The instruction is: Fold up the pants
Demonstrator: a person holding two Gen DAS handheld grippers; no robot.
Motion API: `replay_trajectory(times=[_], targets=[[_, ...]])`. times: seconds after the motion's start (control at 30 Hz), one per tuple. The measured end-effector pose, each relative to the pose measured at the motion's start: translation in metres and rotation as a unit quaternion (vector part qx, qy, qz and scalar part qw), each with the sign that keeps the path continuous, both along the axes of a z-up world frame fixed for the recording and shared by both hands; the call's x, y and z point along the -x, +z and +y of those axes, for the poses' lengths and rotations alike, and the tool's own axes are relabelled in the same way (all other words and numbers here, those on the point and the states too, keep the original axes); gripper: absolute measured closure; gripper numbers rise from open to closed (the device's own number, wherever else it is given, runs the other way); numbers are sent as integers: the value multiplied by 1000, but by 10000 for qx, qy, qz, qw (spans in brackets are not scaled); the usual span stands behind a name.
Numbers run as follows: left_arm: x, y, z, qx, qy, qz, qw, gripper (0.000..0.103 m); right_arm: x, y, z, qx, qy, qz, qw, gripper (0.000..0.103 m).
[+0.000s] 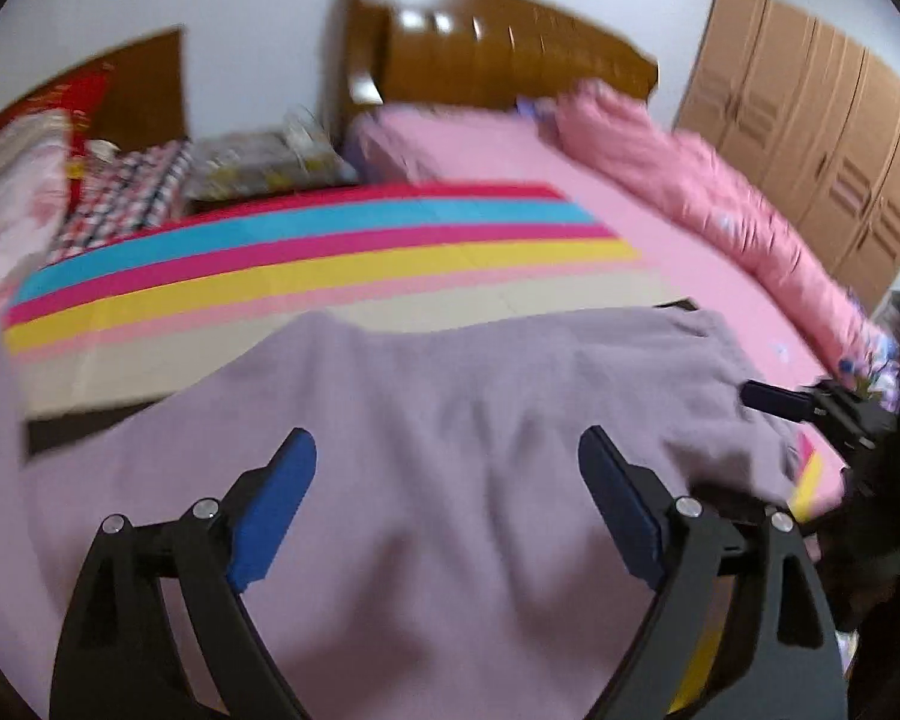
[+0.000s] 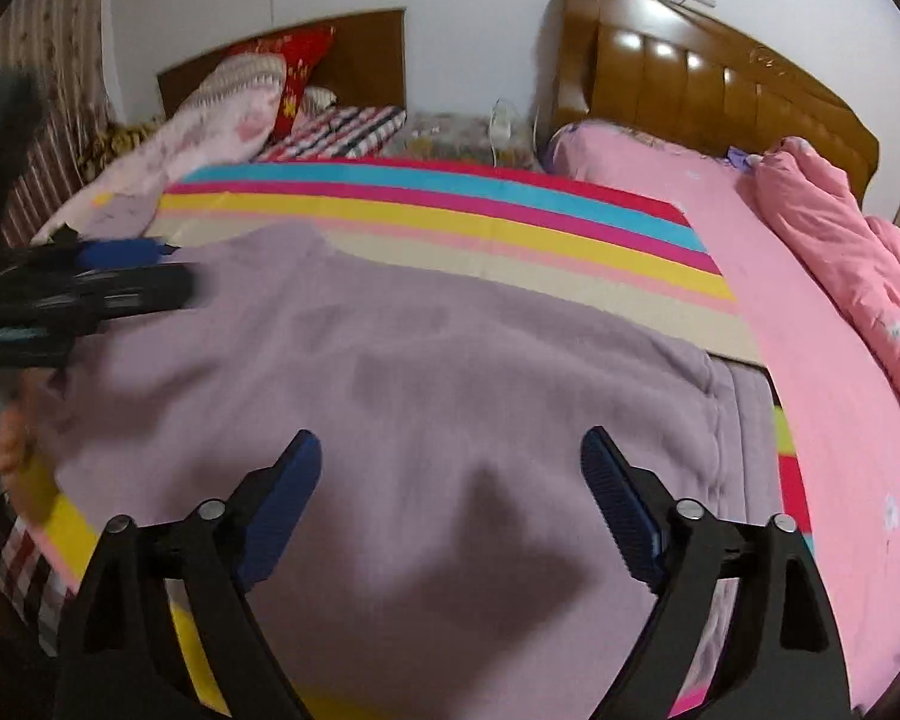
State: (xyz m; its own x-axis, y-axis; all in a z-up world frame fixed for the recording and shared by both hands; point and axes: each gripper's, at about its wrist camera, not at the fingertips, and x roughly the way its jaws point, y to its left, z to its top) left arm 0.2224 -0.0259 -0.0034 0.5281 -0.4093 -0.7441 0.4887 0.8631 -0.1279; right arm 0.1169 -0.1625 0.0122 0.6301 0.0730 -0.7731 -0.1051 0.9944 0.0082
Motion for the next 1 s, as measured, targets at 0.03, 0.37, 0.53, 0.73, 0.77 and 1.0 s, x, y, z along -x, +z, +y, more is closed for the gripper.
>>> replay_trajectory(times=[0.03, 0.37, 0.53, 0.73, 0.77, 1.0], targets=[[-14, -8, -9, -185, 7, 38, 9998, 14, -11, -2, -2, -92, 103, 100, 9999, 15], [-81, -68, -24, -873, 398, 145, 9953, 7, -12, -42, -30, 221, 1146, 1551, 9810, 12], [-83, -69, -29, -909, 438, 162, 9948, 2, -27, -21, -15, 288, 1083, 1319, 9849, 12], [-75, -70, -22, -837, 429, 165, 9954, 2, -82, -49, -20, -394, 893, 1454, 9845, 4], [-74, -70, -22, -832, 428, 165, 9955, 2, -81, -50, -23, -470, 967, 1445, 9837, 4], [-73, -69, -21, -810, 422, 158, 9957, 2, -36, -28, -17, 0, 416, 1164, 9923, 5]])
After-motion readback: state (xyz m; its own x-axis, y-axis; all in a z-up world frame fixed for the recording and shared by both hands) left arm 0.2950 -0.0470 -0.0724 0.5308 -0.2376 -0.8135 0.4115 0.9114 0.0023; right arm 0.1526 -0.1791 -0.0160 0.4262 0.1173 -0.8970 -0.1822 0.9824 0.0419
